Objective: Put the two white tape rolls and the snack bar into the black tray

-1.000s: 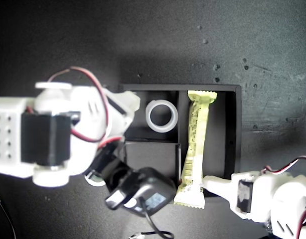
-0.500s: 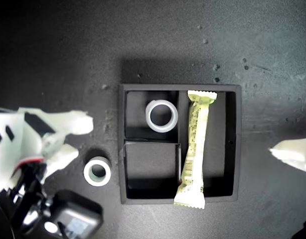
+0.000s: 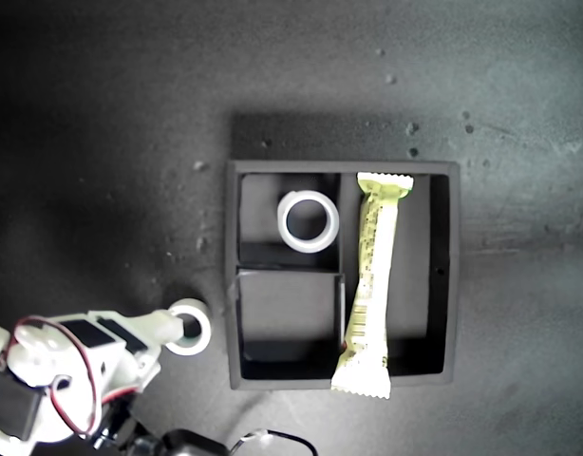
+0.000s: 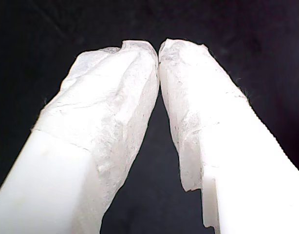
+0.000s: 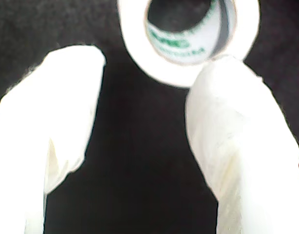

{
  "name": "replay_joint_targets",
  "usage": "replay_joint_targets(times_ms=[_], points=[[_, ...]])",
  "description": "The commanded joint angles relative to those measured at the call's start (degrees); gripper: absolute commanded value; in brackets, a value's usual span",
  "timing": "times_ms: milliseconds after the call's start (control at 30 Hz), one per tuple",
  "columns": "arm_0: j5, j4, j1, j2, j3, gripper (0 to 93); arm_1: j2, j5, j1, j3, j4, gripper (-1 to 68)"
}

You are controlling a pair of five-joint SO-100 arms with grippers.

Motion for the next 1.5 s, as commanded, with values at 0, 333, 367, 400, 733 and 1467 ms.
replay_joint_targets(times_ms=[0,333,367,400,733,1467], points=[[-1.0,-2.0,0.9,-0.8,-2.6,13.0,6.7,2.1,-0.4,8.6,-4.3,-0.3],[-1.5,-8.6,1.1,-5.4,-1.1,13.2,10.3,5.5,-1.5,20.5,-9.1,-0.3],[-1.7,-9.0,1.1,-5.7,-0.8,13.2,10.3,5.5,-1.7,20.7,-9.4,-0.3],[-1.8,-9.4,1.0,-5.8,-0.4,13.2,10.3,5.5,-1.8,20.7,-9.6,-0.3],[-3.5,-10.3,0.3,-8.3,0.8,13.2,10.3,4.9,-3.7,21.7,-11.7,-0.3],[10.3,12.0,-6.9,3.1,-20.7,0.0,10.3,3.7,-6.4,24.4,-16.3,-0.3]])
